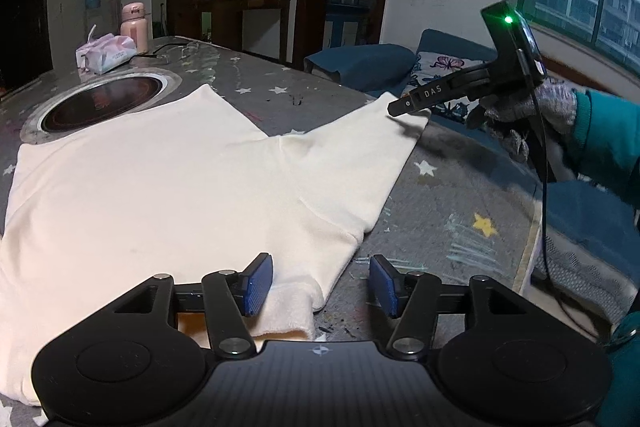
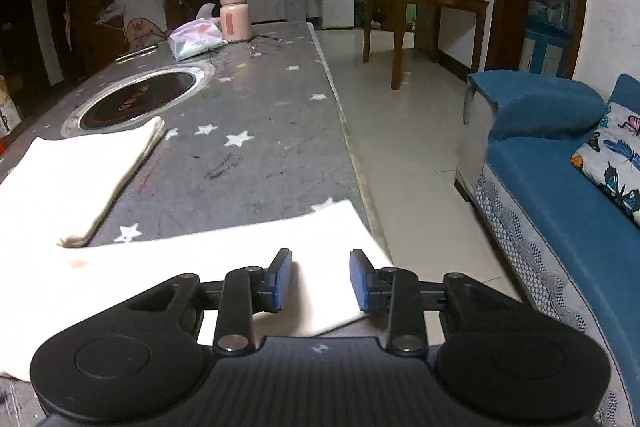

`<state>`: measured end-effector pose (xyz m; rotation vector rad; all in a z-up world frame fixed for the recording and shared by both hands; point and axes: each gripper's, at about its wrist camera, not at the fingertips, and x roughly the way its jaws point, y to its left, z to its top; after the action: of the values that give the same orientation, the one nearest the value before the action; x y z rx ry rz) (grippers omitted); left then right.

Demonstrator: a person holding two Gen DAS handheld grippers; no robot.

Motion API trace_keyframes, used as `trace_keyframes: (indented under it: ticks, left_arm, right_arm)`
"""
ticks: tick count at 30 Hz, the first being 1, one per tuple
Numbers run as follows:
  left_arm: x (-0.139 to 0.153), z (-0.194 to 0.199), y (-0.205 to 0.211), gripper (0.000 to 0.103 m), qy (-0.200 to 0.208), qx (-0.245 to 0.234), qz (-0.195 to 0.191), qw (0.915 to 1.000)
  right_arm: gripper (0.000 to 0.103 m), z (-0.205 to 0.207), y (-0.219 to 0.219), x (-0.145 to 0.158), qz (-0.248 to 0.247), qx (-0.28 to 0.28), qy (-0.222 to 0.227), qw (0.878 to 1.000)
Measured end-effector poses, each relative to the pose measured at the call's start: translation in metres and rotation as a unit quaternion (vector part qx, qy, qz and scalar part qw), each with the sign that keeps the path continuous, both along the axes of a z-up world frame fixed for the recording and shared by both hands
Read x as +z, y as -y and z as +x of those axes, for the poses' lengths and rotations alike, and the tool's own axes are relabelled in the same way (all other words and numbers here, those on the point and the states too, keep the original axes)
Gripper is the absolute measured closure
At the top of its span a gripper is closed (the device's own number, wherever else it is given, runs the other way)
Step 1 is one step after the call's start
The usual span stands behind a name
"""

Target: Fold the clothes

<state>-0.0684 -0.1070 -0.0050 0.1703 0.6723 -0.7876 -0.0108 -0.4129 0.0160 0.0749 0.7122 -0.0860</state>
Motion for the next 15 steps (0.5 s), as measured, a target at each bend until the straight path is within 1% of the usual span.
trace_keyframes:
  ticks: [3,6,8,9,11,13,15]
  left_arm:
    - [0.011,0.005,-0.015,0.046,0.015,0.024,-0.008,0.9996]
    - [0.022,0.017,-0.04,0.047,0.036,0.078,-0.007,0.9963]
    - [0.026,0.029,-0.061,0.049,0.045,0.123,-0.002,0.9913]
    - [0.027,0.036,-0.073,0.05,0.048,0.149,0.002,0.9877]
    - [0.028,0.046,-0.094,0.053,0.054,0.184,0.013,0.9813]
    - [0.027,0.055,-0.11,0.056,0.065,0.21,0.035,0.9749]
    - [0.024,0.063,-0.121,0.057,0.075,0.225,0.063,0.9694]
  right_arm:
    - [0.069,-0.004,-0.013,0.009,0.007,0.023,0.019,1.0]
    - [0.065,-0.008,-0.031,0.016,0.011,0.057,0.029,0.998]
    - [0.062,-0.008,-0.041,0.016,0.015,0.073,0.029,0.997]
    - [0.062,-0.008,-0.045,0.016,0.017,0.08,0.028,0.996]
    - [0.061,-0.006,-0.05,0.013,0.021,0.086,0.022,0.996]
    - [0.061,-0.005,-0.054,0.008,0.025,0.089,0.012,0.996]
    - [0.061,-0.004,-0.058,0.003,0.027,0.092,0.003,0.995]
